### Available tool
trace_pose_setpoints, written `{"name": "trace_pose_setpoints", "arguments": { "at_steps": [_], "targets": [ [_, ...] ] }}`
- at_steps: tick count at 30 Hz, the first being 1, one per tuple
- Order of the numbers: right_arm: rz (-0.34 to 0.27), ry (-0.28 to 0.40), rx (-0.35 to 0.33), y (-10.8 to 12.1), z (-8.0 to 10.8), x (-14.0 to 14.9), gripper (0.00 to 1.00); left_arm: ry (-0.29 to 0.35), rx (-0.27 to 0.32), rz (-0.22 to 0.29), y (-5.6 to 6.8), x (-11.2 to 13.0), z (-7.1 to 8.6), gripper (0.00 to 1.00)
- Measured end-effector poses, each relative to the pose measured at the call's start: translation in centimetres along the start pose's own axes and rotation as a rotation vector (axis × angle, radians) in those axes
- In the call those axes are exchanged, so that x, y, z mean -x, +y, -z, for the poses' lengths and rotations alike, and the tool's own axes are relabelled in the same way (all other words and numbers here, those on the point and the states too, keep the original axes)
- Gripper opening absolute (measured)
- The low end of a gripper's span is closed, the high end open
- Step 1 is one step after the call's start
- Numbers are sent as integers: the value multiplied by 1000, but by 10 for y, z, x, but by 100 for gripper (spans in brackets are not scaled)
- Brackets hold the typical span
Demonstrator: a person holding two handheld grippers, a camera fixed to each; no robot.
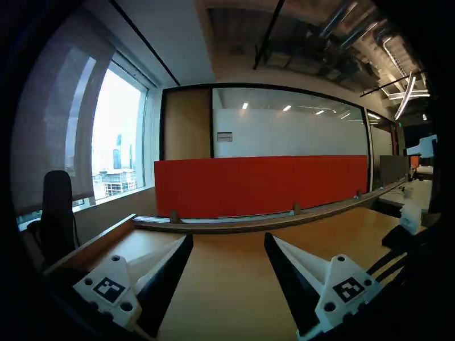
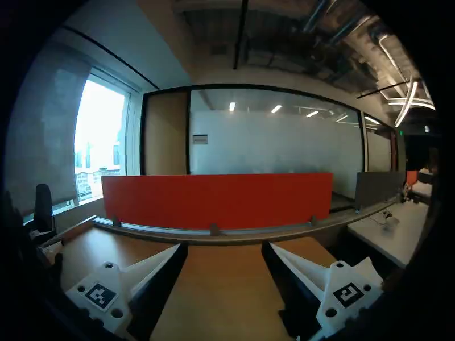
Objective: Fold towel
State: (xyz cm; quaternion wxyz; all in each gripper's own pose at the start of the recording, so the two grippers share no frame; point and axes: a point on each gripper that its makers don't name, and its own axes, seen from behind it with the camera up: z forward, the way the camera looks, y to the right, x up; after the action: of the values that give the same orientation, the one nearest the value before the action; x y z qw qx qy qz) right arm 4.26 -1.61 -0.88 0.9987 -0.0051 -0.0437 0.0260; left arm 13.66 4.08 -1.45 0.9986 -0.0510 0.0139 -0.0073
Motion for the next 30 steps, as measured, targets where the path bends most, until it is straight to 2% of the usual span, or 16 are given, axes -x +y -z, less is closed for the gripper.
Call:
{"name": "trace_pose_setpoints", "arguments": {
  "at_steps": [6,18,30],
  "targets": [
    [3,13,0,-4,-9,10,100,14,-8,-7,-7,20,-2,93],
    [47,37,7,-6,-22,29,100,13,-25,15,-20,71,-7,93],
    [38,57,8,-8,-32,47,100,11,-43,37,-28,109,-4,92]
  ]
}}
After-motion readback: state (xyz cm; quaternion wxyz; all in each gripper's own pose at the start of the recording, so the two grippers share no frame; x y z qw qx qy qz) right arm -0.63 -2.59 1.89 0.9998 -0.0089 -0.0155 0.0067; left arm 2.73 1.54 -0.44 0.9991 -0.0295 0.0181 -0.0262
